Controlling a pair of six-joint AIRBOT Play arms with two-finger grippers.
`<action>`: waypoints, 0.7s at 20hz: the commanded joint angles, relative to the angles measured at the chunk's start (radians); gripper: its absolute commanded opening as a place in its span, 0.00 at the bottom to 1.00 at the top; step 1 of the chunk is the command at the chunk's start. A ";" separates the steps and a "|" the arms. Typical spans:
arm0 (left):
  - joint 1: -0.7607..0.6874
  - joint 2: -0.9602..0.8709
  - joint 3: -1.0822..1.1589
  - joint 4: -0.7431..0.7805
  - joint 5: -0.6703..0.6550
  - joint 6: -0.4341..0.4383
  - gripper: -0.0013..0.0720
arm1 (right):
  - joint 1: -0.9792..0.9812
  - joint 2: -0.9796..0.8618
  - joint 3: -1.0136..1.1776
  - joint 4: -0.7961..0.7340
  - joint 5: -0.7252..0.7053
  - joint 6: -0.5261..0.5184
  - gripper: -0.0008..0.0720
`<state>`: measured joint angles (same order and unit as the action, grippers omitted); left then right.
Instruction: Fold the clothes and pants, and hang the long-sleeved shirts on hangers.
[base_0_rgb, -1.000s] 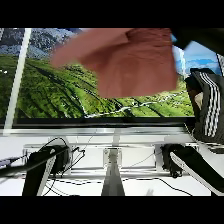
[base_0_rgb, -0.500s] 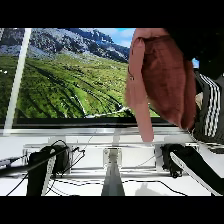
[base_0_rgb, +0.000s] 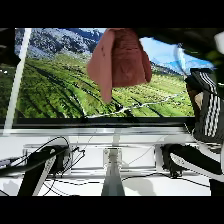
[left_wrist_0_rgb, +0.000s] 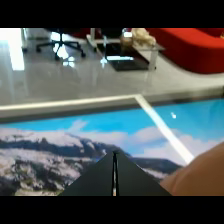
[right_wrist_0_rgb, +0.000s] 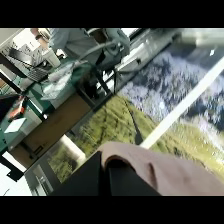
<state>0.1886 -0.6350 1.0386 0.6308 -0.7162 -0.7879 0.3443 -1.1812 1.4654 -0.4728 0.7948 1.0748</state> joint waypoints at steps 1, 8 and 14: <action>0.000 -0.058 -0.002 0.076 -0.013 -0.022 0.02 | 0.114 -0.110 0.001 -0.026 -0.132 -0.052 0.04; -0.005 -0.201 -0.081 0.247 -0.309 -0.151 0.02 | 0.039 -0.122 -0.037 -0.761 0.006 0.244 0.04; -0.140 -0.412 -0.321 -0.060 -0.179 -0.148 0.03 | -0.190 -0.122 -0.226 -0.832 0.100 0.328 0.04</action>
<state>0.1177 -0.9451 0.8124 0.7067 -0.9440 -0.9337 0.2382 -1.3018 1.3239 -1.2221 0.8299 1.3499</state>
